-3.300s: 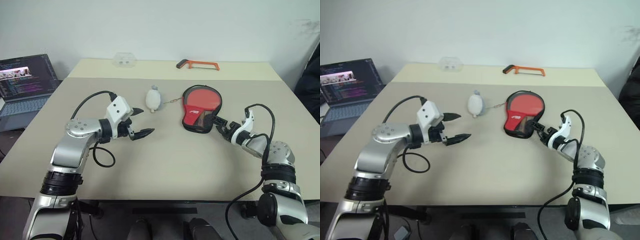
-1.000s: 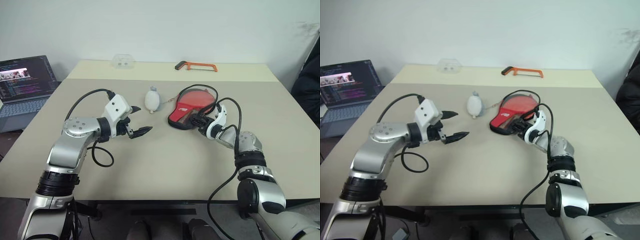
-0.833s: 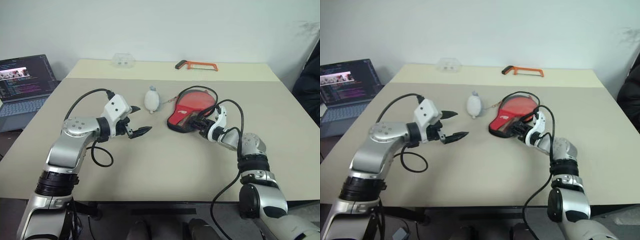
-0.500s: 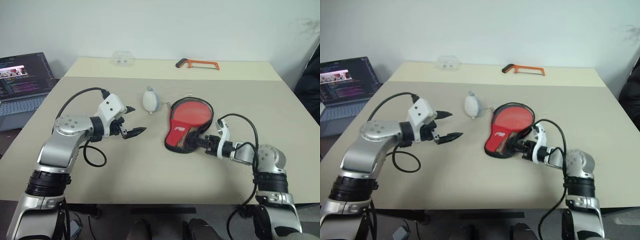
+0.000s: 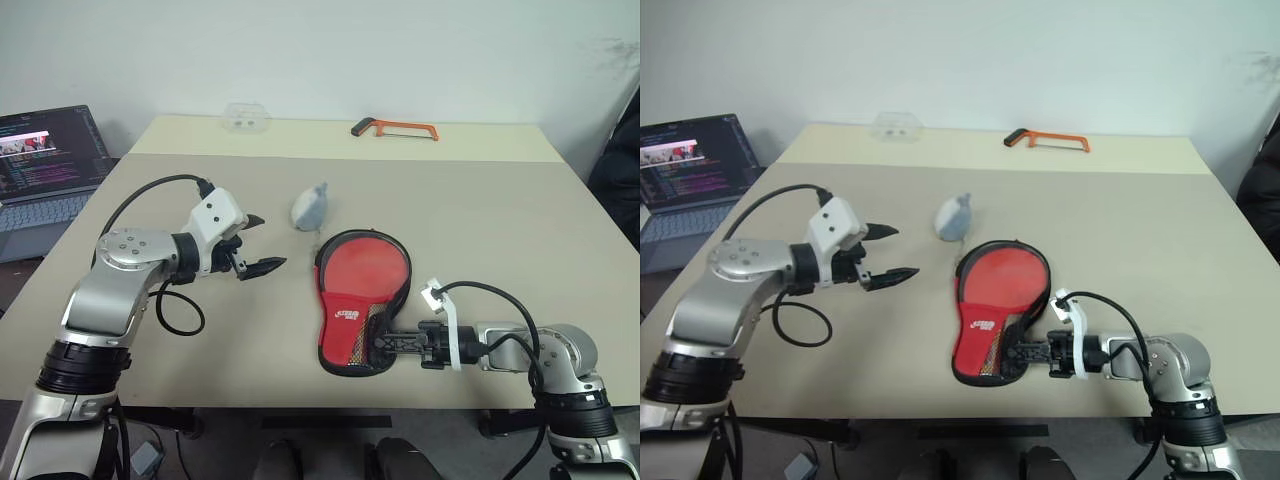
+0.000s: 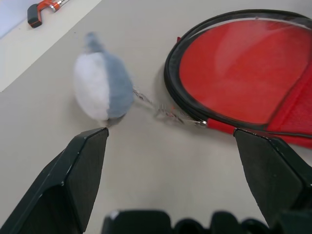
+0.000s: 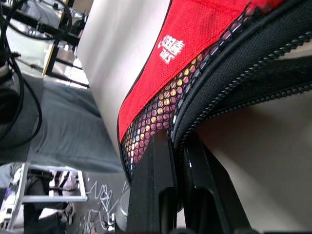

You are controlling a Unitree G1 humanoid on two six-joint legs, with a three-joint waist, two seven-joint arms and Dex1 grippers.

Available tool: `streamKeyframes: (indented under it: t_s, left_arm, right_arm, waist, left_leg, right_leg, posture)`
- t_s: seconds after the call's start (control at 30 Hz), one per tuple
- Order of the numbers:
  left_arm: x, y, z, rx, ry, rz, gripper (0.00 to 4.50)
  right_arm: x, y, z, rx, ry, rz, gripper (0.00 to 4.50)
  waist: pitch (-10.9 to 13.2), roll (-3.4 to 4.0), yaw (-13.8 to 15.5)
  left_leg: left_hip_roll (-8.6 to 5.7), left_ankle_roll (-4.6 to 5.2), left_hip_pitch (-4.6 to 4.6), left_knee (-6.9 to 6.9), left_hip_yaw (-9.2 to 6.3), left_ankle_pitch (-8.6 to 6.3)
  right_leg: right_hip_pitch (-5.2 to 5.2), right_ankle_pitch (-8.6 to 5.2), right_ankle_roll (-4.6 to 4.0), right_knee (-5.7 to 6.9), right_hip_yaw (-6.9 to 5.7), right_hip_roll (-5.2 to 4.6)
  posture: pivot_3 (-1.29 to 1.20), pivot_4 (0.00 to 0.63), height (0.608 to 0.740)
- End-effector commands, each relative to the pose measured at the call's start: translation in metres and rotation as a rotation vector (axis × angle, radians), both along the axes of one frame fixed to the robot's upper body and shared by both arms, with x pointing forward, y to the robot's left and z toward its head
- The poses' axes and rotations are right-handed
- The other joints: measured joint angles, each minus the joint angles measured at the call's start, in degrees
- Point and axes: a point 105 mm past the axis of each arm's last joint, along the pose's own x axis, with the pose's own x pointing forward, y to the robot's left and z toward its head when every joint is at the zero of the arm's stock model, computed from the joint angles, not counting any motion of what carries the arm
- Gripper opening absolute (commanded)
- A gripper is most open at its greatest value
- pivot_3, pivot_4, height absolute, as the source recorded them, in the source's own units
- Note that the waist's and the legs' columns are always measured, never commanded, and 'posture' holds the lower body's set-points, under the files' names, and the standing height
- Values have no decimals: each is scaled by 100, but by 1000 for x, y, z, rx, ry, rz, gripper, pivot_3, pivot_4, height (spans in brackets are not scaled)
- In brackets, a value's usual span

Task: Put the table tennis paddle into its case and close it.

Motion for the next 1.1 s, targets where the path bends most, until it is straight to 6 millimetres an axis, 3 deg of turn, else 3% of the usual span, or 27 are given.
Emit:
streamKeyframes:
  t_s: [0.03, 0.3, 1.0, 1.1]
  left_arm:
    - [-4, -1, 15, 7, -51, -9, 4500]
    - [-4, 0, 15, 10, -49, -4, 4500]
    - [0, -3, 15, 5, -55, -10, 4500]
    - [0, -3, 14, 3, -57, -8, 4500]
  right_arm:
    - [-22, 14, -9, 36, 76, 107, 10]
    - [-32, 11, -13, 30, 91, 139, 10]
    - [-28, -3, -27, -69, 15, 141, 10]
    - [-28, -5, -28, -79, 17, 140, 734]
  waist:
    - [-3, -6, 0]
    - [-10, -17, 1]
    - [-39, -63, 36]
    - [-40, -66, 49]
  left_leg:
    - [0, 0, 0, 0, 0, 0]
    - [0, 0, 0, 0, -1, 0]
    - [-2, 0, 5, 8, -4, 0]
    - [-2, 0, 7, 10, -5, 0]
  right_leg:
    - [0, 0, 0, 0, 0, 0]
    - [1, 1, -1, 0, -1, 0]
    - [12, 0, 2, 1, -3, -2]
    - [14, 0, 5, 3, -3, -3]
  posture:
    - [0, 150, 740]
    - [0, 150, 740]
    - [0, 150, 740]
    - [0, 150, 740]
